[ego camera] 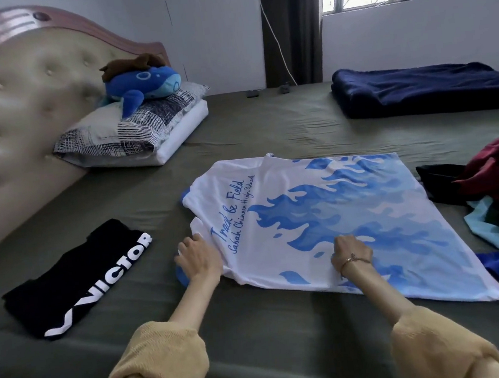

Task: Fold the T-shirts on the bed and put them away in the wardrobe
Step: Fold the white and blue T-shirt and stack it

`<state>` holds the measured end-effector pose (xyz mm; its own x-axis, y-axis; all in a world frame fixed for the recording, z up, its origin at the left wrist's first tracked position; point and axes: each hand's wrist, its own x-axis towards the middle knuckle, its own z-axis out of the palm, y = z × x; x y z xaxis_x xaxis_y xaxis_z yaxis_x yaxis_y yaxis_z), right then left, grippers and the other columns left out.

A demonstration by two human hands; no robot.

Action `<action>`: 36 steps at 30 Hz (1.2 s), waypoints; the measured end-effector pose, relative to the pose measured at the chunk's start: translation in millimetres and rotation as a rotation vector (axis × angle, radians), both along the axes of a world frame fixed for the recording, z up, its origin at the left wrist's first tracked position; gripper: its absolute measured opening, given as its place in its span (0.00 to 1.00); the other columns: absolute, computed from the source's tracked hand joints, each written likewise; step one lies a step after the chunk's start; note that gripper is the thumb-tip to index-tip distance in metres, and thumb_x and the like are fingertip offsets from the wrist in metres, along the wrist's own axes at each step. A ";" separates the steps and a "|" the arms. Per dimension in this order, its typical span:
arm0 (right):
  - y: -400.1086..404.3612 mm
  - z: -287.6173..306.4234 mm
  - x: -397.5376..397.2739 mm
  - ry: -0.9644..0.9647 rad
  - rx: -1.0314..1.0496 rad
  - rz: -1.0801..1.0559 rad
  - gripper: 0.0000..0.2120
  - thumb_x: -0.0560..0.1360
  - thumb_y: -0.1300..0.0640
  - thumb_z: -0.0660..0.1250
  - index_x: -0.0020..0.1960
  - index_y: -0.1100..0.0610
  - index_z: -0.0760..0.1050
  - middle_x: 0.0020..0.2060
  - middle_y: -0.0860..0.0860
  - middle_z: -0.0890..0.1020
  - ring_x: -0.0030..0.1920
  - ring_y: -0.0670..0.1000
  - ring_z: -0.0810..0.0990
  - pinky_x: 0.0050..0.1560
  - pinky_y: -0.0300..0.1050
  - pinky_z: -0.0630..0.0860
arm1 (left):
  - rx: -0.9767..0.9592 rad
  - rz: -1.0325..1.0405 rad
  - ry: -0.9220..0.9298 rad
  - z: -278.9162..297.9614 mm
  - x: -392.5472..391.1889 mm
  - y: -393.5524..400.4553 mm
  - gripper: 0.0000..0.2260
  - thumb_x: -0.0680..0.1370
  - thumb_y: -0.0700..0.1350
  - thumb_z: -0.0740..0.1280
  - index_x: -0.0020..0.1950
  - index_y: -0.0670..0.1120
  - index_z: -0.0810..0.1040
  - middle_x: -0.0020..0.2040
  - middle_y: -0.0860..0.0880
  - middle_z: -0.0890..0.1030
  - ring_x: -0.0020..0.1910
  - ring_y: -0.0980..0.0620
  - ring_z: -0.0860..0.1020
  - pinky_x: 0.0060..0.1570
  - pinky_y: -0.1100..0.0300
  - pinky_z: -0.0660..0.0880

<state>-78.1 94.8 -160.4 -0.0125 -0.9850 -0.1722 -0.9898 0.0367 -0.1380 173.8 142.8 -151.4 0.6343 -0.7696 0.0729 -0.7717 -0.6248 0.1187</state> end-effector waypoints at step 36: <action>55.3 -11.0 253.4 -0.217 0.045 0.934 0.15 0.73 0.55 0.65 0.58 0.58 0.73 0.54 0.57 0.79 0.53 0.58 0.76 0.48 0.46 0.71 | -0.165 -0.028 1.138 -12.9 151.9 54.7 0.11 0.74 0.40 0.60 0.31 0.45 0.65 0.23 0.51 0.67 0.19 0.56 0.63 0.24 0.66 0.64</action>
<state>175.4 150.1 -171.4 0.8108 -0.5738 -0.1158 -0.5752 -0.7442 -0.3395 325.8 197.5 -164.3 0.3804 -0.8187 -0.4302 -0.1782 -0.5213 0.8345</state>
